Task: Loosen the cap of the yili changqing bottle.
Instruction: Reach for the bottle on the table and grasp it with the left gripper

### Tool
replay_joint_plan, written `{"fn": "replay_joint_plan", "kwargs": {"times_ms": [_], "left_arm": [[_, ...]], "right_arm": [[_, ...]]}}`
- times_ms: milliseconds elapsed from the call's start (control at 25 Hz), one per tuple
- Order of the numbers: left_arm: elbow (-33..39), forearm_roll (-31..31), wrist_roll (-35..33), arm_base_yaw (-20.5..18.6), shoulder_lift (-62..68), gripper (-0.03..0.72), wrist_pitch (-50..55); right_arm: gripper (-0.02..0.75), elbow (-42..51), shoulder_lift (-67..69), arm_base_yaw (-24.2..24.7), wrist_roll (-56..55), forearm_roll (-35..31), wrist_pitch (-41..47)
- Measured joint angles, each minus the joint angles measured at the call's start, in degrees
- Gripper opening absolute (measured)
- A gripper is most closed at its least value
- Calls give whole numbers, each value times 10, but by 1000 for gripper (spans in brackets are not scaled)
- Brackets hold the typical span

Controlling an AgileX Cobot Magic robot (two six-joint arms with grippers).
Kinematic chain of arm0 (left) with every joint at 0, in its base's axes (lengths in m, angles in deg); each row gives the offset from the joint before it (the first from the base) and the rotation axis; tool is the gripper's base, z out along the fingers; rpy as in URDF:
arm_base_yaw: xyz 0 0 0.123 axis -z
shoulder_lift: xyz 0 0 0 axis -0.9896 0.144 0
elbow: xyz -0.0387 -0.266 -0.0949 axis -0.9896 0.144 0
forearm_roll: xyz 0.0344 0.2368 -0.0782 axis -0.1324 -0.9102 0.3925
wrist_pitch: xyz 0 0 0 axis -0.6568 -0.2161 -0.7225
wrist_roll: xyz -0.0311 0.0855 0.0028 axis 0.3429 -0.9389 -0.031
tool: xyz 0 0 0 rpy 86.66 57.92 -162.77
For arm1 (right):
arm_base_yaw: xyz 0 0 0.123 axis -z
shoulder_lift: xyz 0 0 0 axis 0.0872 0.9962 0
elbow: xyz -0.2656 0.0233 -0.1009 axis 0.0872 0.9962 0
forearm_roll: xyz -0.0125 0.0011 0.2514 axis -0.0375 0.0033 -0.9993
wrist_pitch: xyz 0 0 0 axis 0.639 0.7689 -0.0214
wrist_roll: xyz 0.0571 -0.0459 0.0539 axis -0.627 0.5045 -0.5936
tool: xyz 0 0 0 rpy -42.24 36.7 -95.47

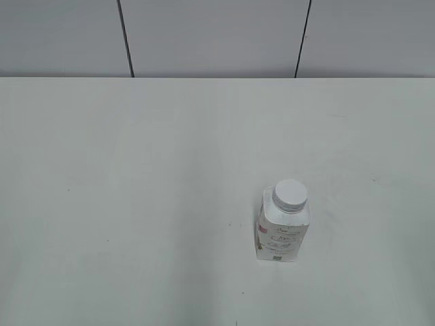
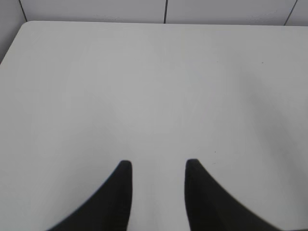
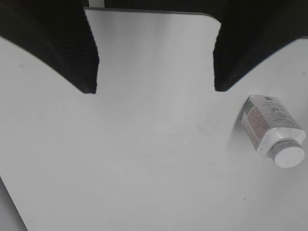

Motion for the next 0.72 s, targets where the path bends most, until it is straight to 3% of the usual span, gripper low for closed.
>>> {"fn": "replay_joint_plan", "kwargs": {"times_ms": [720], "left_arm": [[0,0,0,0,0,240,0]], "right_arm": [[587,0,0,0,0,0,0]]}}
